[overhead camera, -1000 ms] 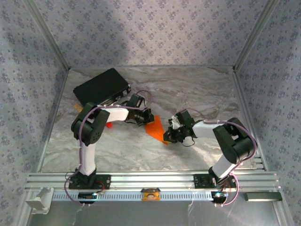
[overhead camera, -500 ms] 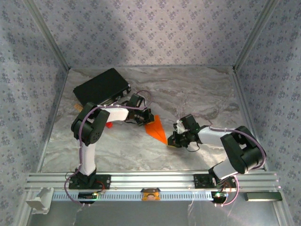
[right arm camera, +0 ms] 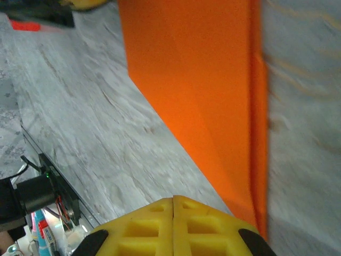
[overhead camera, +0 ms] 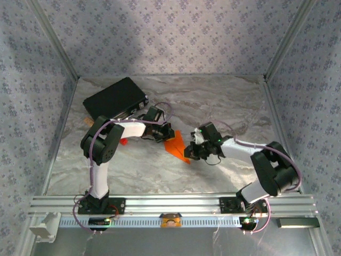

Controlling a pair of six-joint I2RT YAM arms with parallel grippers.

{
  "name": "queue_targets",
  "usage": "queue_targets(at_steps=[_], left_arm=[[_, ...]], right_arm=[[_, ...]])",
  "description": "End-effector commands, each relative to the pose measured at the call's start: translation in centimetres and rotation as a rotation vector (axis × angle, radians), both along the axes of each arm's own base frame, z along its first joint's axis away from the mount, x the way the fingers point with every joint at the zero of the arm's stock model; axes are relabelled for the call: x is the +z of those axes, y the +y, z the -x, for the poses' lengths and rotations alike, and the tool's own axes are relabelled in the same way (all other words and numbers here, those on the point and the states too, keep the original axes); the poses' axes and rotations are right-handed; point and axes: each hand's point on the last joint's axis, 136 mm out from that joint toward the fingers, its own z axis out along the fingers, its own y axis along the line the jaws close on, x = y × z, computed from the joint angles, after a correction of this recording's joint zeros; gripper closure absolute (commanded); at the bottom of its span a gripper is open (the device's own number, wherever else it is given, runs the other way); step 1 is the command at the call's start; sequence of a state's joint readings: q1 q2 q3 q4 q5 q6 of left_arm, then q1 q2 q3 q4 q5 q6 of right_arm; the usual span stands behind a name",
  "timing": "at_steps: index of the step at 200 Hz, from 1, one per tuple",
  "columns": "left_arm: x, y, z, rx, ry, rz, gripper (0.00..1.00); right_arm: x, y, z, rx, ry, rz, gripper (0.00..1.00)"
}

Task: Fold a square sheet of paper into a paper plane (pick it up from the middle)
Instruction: Fourth fold the wing at the center of the table.

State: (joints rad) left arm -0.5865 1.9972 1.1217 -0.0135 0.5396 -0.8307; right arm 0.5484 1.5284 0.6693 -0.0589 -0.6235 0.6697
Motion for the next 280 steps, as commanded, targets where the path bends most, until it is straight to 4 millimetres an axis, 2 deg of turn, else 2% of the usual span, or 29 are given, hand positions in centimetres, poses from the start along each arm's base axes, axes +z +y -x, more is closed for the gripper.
queue_targets(at_steps=[1, 27, 55, 76, 102, 141, 165, 199, 220, 246, 280], left_arm=[[-3.4, 2.1, 1.5, 0.027, 0.087, -0.104, 1.0], [-3.4, 2.1, 1.5, 0.026, 0.085, -0.103, 1.0], [-3.5, 2.2, 1.6, 0.017, 0.086, -0.109, 1.0], [-3.3, 2.2, 1.5, 0.019, 0.083, -0.107, 1.0], [-3.2, 1.9, 1.5, 0.013, 0.083, -0.093, 1.0], [-3.0, 2.0, 1.7, 0.008, 0.081, -0.093, 1.0], [-2.9, 2.0, 1.7, 0.01, 0.081, -0.09, 1.0], [-2.9, 2.0, 1.7, 0.01, 0.081, -0.09, 1.0], [-3.1, 2.0, 1.7, 0.009, 0.084, -0.092, 1.0], [-3.3, 2.0, 1.6, 0.014, 0.085, -0.093, 1.0], [-3.3, 1.9, 1.7, 0.015, 0.088, -0.09, 1.0]], right_arm=[[-1.6, 0.3, -0.5, -0.002, 0.027, 0.036, 0.92], [-3.8, -0.8, 1.0, -0.016, 0.072, 0.059, 0.92], [-4.9, -2.2, 3.4, -0.054, 0.126, 0.068, 0.93], [-4.9, -3.3, 4.6, -0.092, 0.122, 0.082, 0.93], [-4.1, -4.3, 4.8, -0.122, 0.106, 0.093, 0.93], [-0.5, -3.8, 2.8, -0.127, 0.0, 0.052, 0.92], [0.5, -3.1, 1.3, -0.12, -0.025, 0.038, 0.91], [2.7, 0.2, -1.5, -0.087, -0.064, -0.043, 0.87], [2.1, 1.7, -2.8, -0.045, -0.054, -0.015, 0.89], [0.3, 2.7, -4.3, -0.033, -0.017, 0.02, 0.92], [-0.2, 4.0, -6.0, -0.014, -0.019, 0.03, 0.92]])
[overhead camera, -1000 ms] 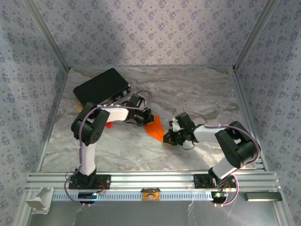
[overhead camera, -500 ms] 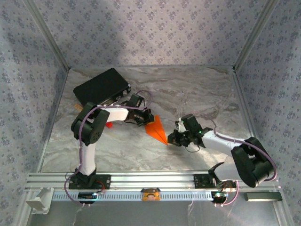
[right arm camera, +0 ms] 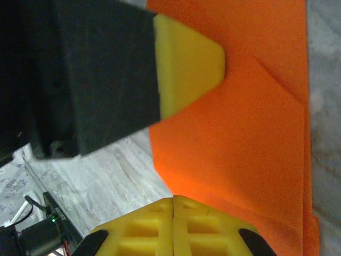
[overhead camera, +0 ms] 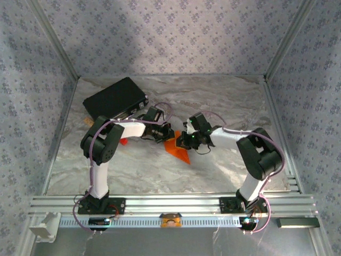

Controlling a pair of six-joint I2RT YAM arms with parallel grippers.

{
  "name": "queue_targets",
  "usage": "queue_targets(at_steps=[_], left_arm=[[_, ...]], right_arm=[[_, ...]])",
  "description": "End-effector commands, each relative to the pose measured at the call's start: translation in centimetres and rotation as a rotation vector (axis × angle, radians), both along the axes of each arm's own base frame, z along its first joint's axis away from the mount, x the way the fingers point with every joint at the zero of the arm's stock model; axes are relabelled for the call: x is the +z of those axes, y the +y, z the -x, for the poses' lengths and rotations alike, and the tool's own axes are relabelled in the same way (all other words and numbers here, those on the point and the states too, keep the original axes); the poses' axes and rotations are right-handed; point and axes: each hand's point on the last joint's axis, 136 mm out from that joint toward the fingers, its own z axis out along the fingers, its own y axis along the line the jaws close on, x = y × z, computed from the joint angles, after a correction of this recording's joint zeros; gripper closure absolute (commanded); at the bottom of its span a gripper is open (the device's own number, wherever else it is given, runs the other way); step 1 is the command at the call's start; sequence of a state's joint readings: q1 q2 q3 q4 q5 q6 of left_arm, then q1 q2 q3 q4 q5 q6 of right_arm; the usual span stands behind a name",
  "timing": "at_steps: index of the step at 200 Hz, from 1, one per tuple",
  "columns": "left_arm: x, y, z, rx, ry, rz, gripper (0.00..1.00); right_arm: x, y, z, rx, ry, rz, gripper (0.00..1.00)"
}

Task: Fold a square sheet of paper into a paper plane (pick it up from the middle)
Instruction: Fourth fold the wing at the center of the table.

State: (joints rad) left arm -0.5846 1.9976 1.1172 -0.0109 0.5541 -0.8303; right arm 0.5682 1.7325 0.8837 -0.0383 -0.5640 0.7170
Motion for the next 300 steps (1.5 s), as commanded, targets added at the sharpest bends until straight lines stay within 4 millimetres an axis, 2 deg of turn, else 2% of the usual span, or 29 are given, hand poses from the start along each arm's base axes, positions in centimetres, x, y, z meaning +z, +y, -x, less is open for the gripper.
queue_targets(at_steps=[1, 19, 39, 58, 83, 132, 167, 199, 245, 263, 300], left_arm=[[-3.3, 2.0, 1.4, 0.022, 0.079, -0.099, 1.0], [-3.3, 2.0, 1.4, 0.022, 0.079, -0.103, 1.0], [-3.4, 2.1, 1.5, 0.022, 0.081, -0.107, 1.0], [-3.5, 2.2, 1.5, 0.023, 0.082, -0.108, 1.0], [-3.6, 2.3, 1.6, 0.022, 0.084, -0.115, 1.0], [-3.7, 2.5, 1.5, 0.025, 0.086, -0.123, 1.0], [-3.7, 2.5, 1.6, 0.023, 0.088, -0.122, 1.0], [-3.8, 2.5, 1.6, 0.022, 0.089, -0.121, 1.0], [-3.7, 2.3, 1.5, 0.022, 0.093, -0.109, 1.0], [-3.5, 2.2, 1.5, 0.023, 0.09, -0.104, 1.0], [-3.0, 2.0, 1.2, 0.033, 0.085, -0.092, 1.0]], right_arm=[[0.0, 0.9, -0.7, 0.033, 0.001, 0.009, 0.92], [-0.5, 1.3, -0.9, 0.047, 0.014, 0.023, 0.92], [-2.1, 1.1, -0.5, 0.049, 0.047, 0.058, 0.92], [-3.5, 0.4, 0.1, 0.042, 0.078, 0.089, 0.92], [-4.2, -0.4, 1.1, 0.035, 0.089, 0.099, 0.93], [-3.7, -2.2, 3.8, 0.021, 0.098, 0.073, 0.93], [-4.2, -4.8, 6.4, -0.014, 0.125, 0.084, 0.92], [-3.5, -6.7, 8.1, -0.052, 0.132, 0.05, 0.91], [-1.2, -8.2, 7.8, -0.12, 0.074, 0.022, 0.86], [-0.4, -7.8, 7.5, -0.123, 0.072, -0.008, 0.77], [-0.8, -7.4, 7.3, -0.139, 0.113, -0.021, 0.71]])
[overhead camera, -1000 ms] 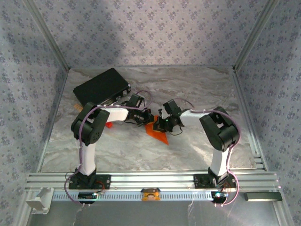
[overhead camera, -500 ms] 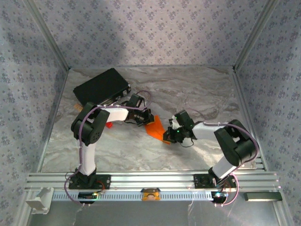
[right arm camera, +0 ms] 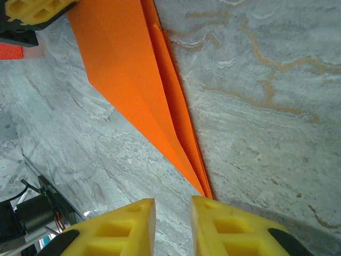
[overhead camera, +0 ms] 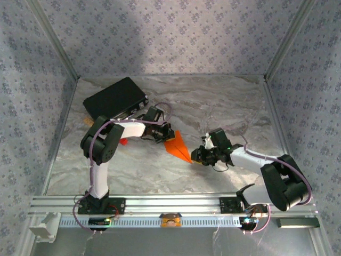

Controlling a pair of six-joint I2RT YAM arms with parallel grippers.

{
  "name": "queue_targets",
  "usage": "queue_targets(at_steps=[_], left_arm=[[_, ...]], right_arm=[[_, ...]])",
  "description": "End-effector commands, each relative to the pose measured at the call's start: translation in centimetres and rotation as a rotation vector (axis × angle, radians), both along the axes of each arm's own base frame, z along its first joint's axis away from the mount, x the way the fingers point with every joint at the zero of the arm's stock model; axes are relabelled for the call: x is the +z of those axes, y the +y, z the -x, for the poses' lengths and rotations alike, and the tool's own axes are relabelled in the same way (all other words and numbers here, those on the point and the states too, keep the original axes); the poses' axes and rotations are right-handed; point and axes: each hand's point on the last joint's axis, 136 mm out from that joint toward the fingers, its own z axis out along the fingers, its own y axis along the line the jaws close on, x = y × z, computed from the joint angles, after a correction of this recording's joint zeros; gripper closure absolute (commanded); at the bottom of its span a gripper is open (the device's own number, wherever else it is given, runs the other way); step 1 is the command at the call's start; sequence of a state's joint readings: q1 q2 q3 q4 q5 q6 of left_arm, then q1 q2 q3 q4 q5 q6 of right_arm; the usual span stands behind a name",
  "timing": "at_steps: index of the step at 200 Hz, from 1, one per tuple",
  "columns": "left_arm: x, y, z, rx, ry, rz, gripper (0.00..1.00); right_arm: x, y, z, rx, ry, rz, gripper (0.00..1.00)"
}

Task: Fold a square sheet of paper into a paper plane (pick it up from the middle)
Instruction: Fourth fold the wing at the center of the table, then turn over the paper at the center of the table.

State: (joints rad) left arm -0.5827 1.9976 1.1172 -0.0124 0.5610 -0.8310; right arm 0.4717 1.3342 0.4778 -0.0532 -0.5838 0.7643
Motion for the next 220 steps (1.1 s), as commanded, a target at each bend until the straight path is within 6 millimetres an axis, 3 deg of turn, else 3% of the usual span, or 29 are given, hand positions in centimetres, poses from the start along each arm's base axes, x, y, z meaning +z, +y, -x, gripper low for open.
queue_targets(at_steps=[1, 48, 220], left_arm=[[-3.0, 2.0, 1.2, 0.034, 0.08, -0.095, 1.0], [-2.6, 1.8, 1.1, 0.034, 0.076, -0.086, 1.0], [-2.6, 2.4, 1.0, 0.055, 0.062, -0.077, 1.0]], right_arm=[[-0.1, 0.3, 0.0, -0.02, 0.052, -0.013, 0.71], [-1.5, -0.4, 0.6, -0.031, 0.084, 0.019, 0.71], [-0.9, 0.4, 0.7, -0.008, 0.095, -0.024, 0.69]])
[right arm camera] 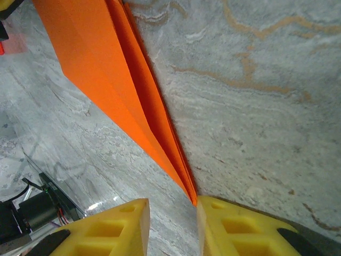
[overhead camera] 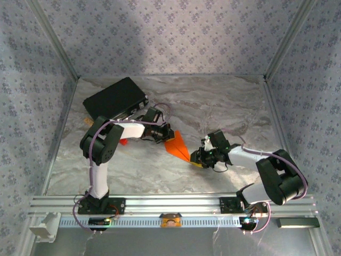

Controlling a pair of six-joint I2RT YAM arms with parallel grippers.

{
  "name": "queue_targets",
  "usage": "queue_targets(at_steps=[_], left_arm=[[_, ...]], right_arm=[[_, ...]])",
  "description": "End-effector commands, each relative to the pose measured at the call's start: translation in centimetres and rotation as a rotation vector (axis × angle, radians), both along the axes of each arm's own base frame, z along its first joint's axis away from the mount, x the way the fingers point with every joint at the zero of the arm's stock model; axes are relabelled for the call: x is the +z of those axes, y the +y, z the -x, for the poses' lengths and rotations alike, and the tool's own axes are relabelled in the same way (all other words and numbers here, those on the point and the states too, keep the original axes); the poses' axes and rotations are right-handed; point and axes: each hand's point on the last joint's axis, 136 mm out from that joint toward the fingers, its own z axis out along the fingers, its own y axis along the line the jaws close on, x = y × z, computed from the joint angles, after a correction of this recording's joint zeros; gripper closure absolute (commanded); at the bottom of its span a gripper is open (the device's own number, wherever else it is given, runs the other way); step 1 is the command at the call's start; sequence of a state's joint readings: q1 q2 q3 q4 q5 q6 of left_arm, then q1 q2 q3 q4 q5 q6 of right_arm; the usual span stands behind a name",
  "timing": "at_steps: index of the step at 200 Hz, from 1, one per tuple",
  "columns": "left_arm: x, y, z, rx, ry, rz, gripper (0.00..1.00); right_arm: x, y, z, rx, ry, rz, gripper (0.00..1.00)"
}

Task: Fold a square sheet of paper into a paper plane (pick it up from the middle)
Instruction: Turn over the paper at the center of the table.

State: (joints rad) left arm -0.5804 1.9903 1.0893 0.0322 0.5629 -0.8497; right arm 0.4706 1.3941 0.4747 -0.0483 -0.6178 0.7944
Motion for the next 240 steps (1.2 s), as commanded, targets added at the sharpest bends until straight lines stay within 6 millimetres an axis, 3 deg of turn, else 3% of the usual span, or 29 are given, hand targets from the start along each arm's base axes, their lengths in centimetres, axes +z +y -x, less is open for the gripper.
queue_targets(at_steps=[1, 127, 240], left_arm=[[-2.6, 2.3, 1.1, 0.041, 0.069, -0.093, 1.0], [-2.5, 2.2, 1.1, 0.037, 0.072, -0.088, 1.0], [-2.4, 2.1, 1.0, 0.039, 0.072, -0.083, 1.0]], right_arm=[[0.4, 0.3, -0.1, -0.004, 0.009, -0.022, 0.69], [-0.7, -0.7, 0.4, -0.029, 0.063, 0.057, 0.68], [1.0, 1.8, -1.6, -0.031, 0.024, -0.08, 0.68]])
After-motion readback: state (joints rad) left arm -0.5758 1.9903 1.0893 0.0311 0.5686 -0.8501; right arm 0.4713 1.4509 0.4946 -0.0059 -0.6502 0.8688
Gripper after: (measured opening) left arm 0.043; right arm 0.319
